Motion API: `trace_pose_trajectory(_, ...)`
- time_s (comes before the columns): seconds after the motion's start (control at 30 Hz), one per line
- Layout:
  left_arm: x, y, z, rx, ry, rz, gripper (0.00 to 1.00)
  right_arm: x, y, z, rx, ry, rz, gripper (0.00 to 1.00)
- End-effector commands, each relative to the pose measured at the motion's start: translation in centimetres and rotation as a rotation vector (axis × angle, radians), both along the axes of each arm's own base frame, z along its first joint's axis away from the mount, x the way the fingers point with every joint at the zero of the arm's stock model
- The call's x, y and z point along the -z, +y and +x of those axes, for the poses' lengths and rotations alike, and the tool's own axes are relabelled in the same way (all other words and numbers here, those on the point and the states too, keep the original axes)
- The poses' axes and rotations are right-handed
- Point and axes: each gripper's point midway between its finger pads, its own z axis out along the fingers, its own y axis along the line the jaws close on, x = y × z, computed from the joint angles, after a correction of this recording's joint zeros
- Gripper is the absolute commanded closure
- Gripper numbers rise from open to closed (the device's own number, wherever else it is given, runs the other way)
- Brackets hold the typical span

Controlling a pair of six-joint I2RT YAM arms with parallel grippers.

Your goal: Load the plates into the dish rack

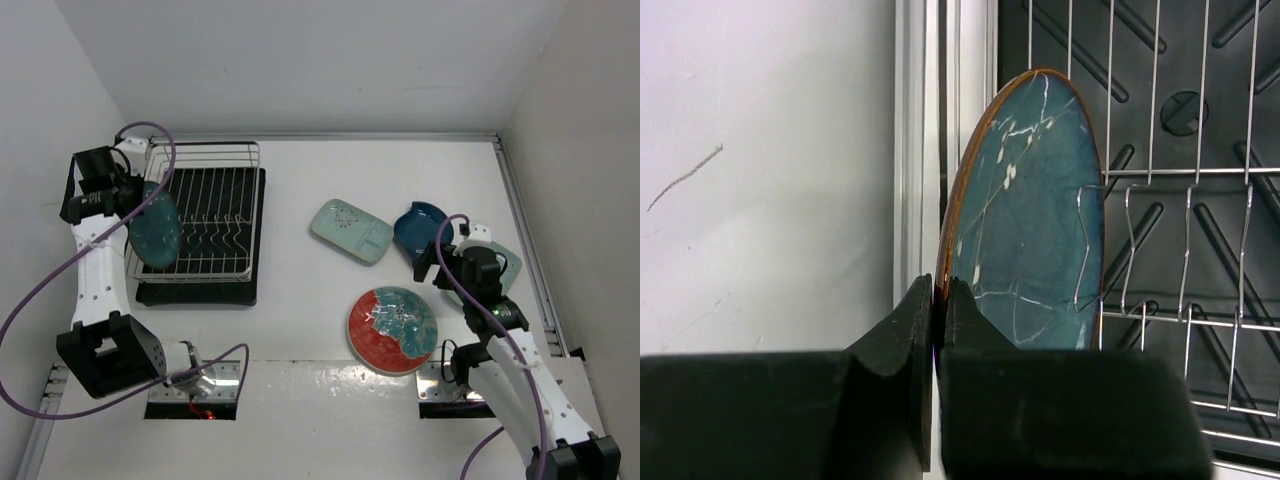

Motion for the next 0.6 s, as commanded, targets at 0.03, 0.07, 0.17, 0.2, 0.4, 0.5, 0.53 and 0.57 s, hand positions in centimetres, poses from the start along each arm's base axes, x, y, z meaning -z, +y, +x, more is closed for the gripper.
trace_pose_trajectory(0.03,-1.9,2.1,-0.2,-0.061,-0.083,0.043,0.88,-0.1,1.8,-0.4,-0.116,0.031,0.023,0.0)
trace_pose_trajectory(0.07,-1.7,2.3,-0.5,-0.07,-0.074,0.04,0.81,-0.1,2.3,-0.6,-0.136,0.045,0.035,0.0)
trace_pose_trajectory(0.17,-2.2,1.9,-0.5,-0.06,-0.079,0.023,0.61,0.6,2.8,-1.9,-0.14,0.175,0.072,0.0)
trace_pose_trajectory(0.2,-2.7,1.8,-0.3,-0.055,-0.096,0.014,0.53,0.6,2.7,-1.9,-0.127,0.19,0.076,0.0)
trace_pose_trajectory(0.4,-3.9,0.9,-0.2,-0.03,-0.115,-0.021,0.34,2.8,1.0,-5.4,0.0,0.42,0.094,0.0)
trace_pose_trajectory(0.5,-4.9,0.2,0.2,-0.004,-0.129,-0.04,0.25,4.9,1.9,-7.8,-0.016,0.556,0.171,0.0)
trace_pose_trajectory(0.53,-5.2,0.2,0.3,-0.004,-0.125,-0.042,0.25,5.5,1.9,-8.3,-0.006,0.588,0.186,0.0)
trace_pose_trajectory(0.57,-5.6,0.2,0.4,-0.004,-0.135,-0.038,0.25,6.6,2.0,-9.1,0.001,0.649,0.196,0.0)
